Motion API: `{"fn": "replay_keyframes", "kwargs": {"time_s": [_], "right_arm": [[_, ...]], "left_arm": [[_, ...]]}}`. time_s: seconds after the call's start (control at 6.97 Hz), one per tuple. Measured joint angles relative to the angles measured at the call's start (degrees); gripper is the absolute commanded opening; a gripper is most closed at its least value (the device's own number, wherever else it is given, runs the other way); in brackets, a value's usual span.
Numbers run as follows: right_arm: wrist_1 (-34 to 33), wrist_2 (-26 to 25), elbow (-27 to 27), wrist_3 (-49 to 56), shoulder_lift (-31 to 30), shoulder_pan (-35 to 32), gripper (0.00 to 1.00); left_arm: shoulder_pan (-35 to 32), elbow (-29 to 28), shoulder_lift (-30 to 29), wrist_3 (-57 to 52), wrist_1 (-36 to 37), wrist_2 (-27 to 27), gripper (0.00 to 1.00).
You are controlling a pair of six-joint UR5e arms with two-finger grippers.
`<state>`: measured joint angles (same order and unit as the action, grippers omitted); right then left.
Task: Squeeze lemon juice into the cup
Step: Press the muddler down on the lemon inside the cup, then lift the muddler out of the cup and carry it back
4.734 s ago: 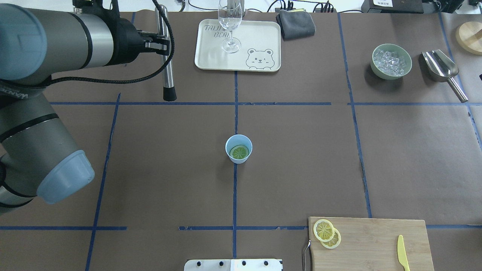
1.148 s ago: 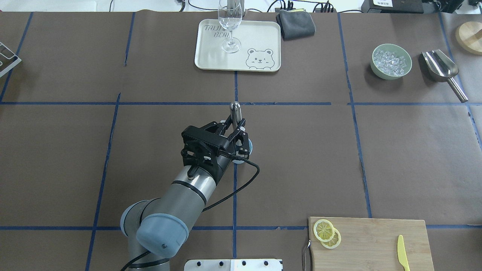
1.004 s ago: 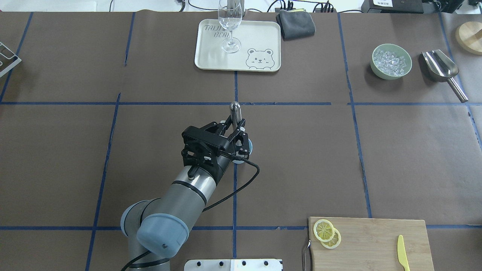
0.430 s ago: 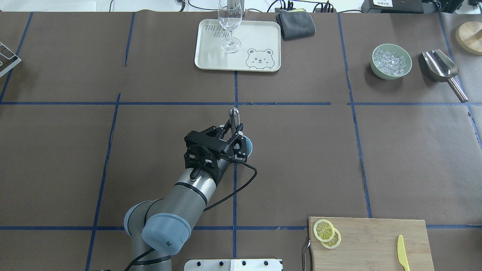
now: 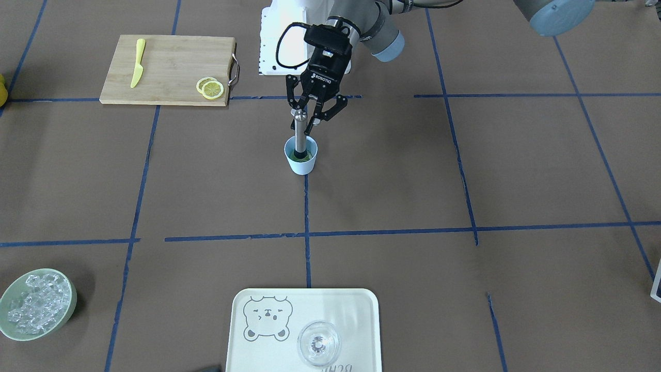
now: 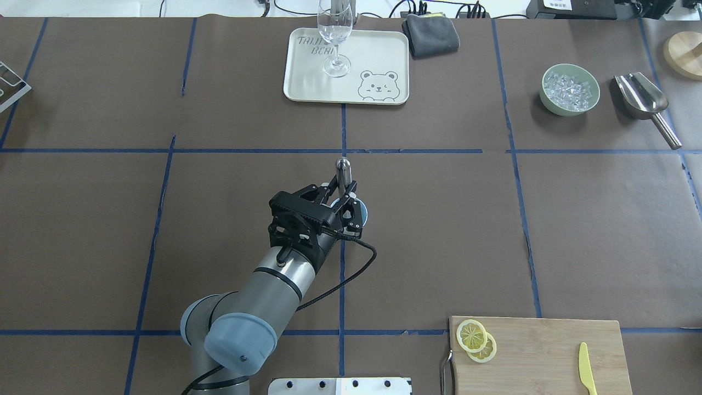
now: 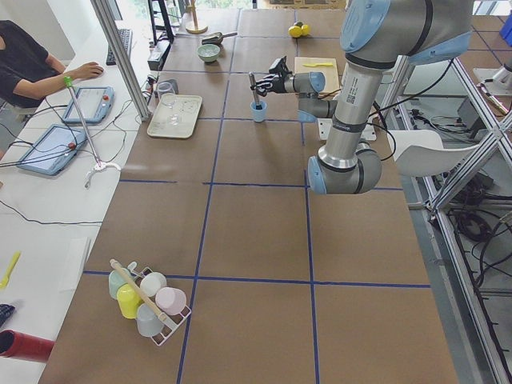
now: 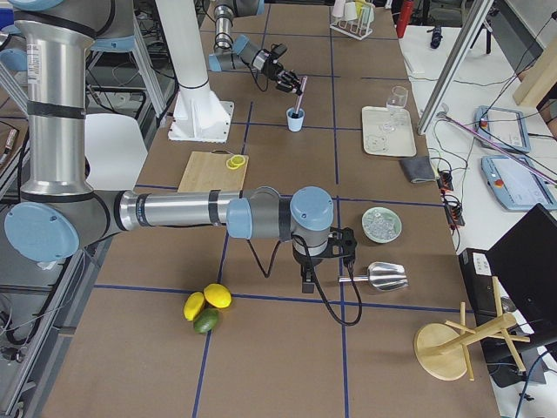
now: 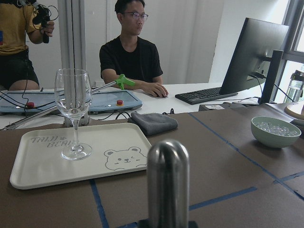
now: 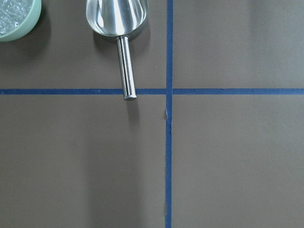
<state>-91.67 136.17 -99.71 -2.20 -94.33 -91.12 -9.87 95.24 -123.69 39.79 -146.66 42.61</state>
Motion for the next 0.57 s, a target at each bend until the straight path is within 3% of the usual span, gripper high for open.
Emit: {"fn": "replay_keyframes", "kwargs": {"time_s": [0.57], "right_arm": [[0.0, 0.1, -0.1, 0.0, 0.2, -0.2, 1.0]], "left_arm": [[-0.5, 8.6, 0.4, -9.3, -1.7, 0.7, 0.0]]}}
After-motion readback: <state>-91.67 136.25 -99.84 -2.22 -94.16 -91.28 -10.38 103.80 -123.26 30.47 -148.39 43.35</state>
